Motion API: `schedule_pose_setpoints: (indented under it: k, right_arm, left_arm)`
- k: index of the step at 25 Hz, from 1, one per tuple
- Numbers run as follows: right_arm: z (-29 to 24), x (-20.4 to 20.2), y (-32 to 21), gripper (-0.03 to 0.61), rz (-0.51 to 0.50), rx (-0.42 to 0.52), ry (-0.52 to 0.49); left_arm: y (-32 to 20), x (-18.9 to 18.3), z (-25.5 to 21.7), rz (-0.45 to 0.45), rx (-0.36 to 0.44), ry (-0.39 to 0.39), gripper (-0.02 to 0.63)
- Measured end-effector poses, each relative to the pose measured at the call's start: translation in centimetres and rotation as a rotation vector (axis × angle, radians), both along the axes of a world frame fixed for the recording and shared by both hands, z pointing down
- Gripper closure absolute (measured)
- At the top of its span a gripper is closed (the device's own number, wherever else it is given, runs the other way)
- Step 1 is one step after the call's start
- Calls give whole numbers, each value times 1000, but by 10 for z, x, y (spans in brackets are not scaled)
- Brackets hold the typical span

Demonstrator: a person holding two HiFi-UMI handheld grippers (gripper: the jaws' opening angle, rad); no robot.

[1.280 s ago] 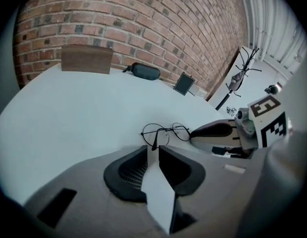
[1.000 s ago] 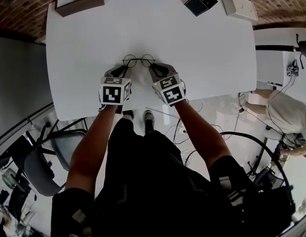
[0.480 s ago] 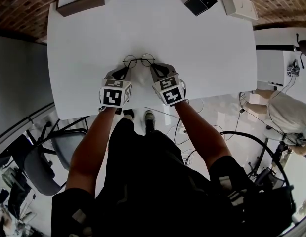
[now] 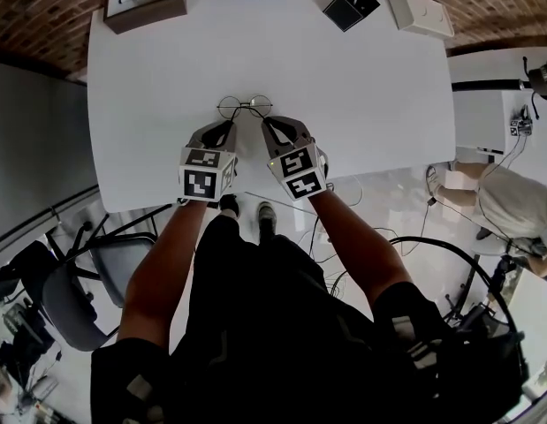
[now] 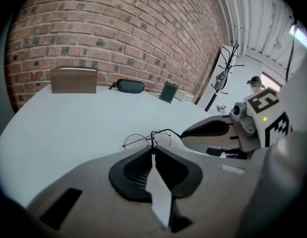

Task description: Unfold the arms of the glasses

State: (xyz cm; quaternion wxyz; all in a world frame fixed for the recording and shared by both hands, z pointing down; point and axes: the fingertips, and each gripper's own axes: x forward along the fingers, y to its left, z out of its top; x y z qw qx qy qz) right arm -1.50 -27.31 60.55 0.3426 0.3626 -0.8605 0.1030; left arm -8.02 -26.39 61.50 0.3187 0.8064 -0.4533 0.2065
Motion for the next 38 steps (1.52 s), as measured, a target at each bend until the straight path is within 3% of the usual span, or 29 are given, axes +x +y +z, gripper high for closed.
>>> schedule_pose_setpoints:
  k: [8, 17, 20, 24, 29, 34, 36, 38]
  right_arm:
    - [-2, -8, 25, 560, -78, 21, 19]
    - [20, -22, 49, 558, -139, -43, 38]
    - [24, -24, 51, 558, -164, -44, 62]
    - [30, -23, 53, 558, -160, -60, 76]
    - [37, -25, 54, 558, -150, -79, 83]
    - [44, -27, 62, 557, -170, -124, 83]
    - [44, -24, 69, 554, -173, -160, 60]
    - [41, -16, 72, 531, -116, -213, -4]
  left_arm:
    - [27, 11, -4, 46, 8, -9, 584]
    - [66, 26, 18, 131, -77, -58, 584]
    - [71, 31, 24, 135, -91, -42, 584]
    - [73, 27, 32, 116, -100, -32, 583]
    - [76, 21, 42, 135, -124, -94, 583]
    - [79, 30, 41, 152, -139, -46, 583]
    - [79, 30, 42, 152, -142, -42, 583]
    - [79, 31, 43, 160, -139, -46, 583]
